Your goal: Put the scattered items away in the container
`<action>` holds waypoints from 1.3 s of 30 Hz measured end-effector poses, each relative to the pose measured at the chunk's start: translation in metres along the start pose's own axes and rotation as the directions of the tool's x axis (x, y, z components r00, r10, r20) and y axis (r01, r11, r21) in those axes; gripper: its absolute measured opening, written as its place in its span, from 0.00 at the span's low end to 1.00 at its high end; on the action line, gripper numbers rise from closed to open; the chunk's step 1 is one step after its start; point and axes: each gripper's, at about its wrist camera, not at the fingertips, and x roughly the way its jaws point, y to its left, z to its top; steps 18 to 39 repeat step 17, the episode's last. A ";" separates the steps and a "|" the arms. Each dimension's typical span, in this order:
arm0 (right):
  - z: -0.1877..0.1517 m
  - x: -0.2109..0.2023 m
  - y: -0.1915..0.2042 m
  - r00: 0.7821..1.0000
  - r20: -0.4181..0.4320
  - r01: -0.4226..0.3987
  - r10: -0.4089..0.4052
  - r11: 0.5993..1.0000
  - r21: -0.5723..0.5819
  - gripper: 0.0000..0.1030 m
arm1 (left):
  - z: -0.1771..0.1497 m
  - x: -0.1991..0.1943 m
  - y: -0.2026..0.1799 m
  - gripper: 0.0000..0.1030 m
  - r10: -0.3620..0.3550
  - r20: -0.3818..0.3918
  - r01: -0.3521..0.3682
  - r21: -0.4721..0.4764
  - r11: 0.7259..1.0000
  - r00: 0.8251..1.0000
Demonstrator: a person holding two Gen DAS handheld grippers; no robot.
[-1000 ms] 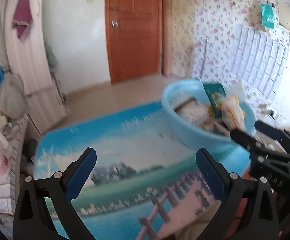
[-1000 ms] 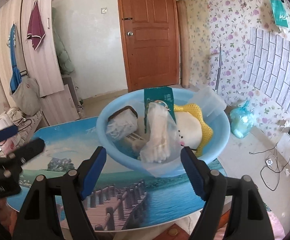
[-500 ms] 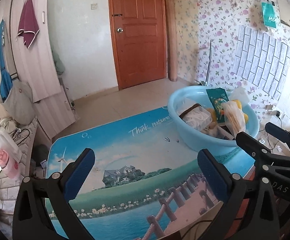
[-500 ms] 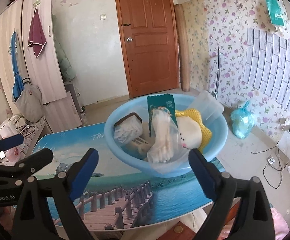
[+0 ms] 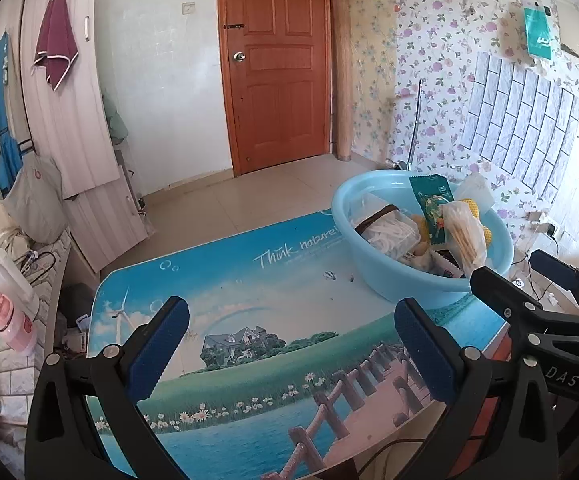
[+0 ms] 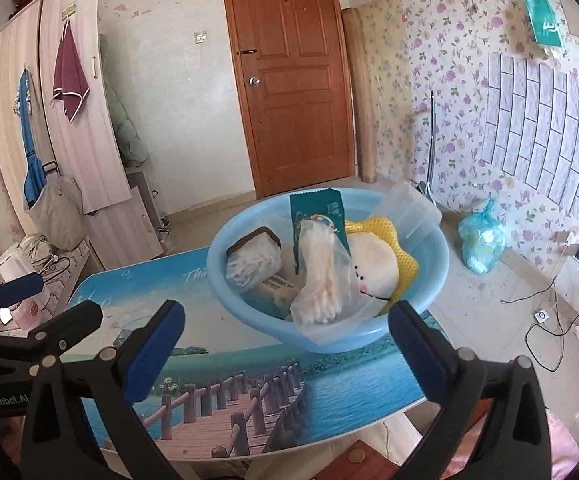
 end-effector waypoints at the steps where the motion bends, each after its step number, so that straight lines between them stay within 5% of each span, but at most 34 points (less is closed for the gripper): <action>1: 0.000 0.000 0.000 1.000 -0.002 0.000 0.000 1.000 -0.001 1.00 | 0.000 0.000 0.000 1.00 0.004 -0.002 -0.004 0.002 1.000 1.000; 11: -0.002 0.002 0.002 1.000 -0.022 -0.010 0.009 1.000 -0.008 1.00 | -0.003 0.004 0.000 1.00 0.091 -0.031 -0.090 0.019 0.996 0.995; 39: -0.002 0.002 0.005 0.999 -0.030 -0.017 0.016 1.000 -0.021 1.00 | -0.004 0.000 0.005 1.00 0.067 -0.033 -0.067 -0.005 0.998 0.997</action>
